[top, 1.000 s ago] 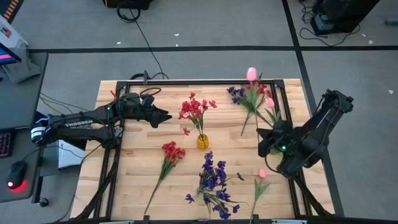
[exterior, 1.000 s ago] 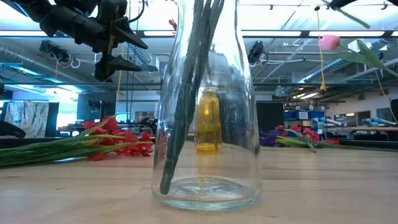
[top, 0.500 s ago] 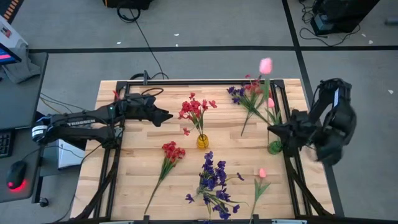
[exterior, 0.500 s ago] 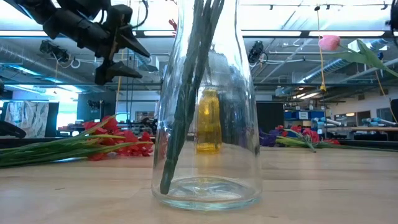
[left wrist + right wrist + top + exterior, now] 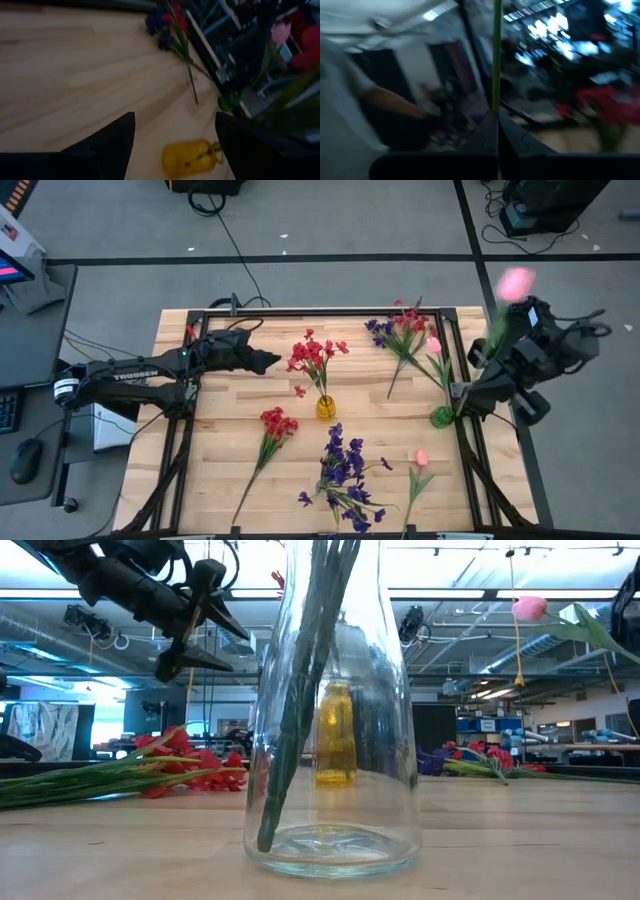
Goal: Sort flowers into vase by color
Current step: Put the bottom left pink tulip into the green vase
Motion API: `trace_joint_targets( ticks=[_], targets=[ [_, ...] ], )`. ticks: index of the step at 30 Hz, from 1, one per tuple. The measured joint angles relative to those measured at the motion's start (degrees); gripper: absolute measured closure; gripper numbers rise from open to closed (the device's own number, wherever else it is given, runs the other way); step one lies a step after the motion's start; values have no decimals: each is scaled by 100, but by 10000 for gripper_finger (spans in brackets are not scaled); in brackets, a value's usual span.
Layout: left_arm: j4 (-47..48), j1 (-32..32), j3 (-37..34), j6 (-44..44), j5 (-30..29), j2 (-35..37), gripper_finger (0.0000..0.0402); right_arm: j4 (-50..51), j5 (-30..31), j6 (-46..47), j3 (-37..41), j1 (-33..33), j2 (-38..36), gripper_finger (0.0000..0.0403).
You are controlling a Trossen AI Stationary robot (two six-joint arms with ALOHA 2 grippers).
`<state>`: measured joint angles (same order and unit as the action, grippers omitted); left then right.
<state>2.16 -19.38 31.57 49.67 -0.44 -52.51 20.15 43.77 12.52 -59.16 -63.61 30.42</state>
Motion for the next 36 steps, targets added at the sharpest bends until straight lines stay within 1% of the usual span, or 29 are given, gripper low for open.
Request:
trace_joint_targets(
  ticks=[2,4,8,12,14,18,20,22,26,28,33,36],
  targets=[
    [12,0,0,10,-145,0,122,-551,-305,-333,424,0,-300,402],
    [32,0,0,2,-208,0,122,-944,-451,-467,859,0,-588,402],
    [55,0,0,-177,-320,0,122,-1149,-464,-427,1641,2,-1205,402],
    [84,0,0,-288,-307,0,122,-1111,-473,-418,2283,2,-1841,402],
    [93,0,0,-369,-281,0,122,-984,-602,-414,2523,2,-2194,402],
    [221,0,0,-688,-270,0,122,-111,-655,-104,2838,3,-2944,402],
    [303,0,0,-766,-269,0,122,381,-564,30,2803,5,-2994,402],
    [369,0,0,-780,-269,0,122,885,-745,187,2656,2,-2942,402],
    [440,5,0,-792,-345,-2,122,1508,-903,286,2441,0,-3017,402],
    [430,8,0,-795,-390,-1,122,1941,-1108,455,2297,-2,-3017,402],
    [494,44,0,-769,-483,0,122,3316,-1193,1446,1927,2,-3017,402],
    [520,98,0,-772,-595,0,122,3663,-1225,1724,1849,4,-3017,402]
  ],
)
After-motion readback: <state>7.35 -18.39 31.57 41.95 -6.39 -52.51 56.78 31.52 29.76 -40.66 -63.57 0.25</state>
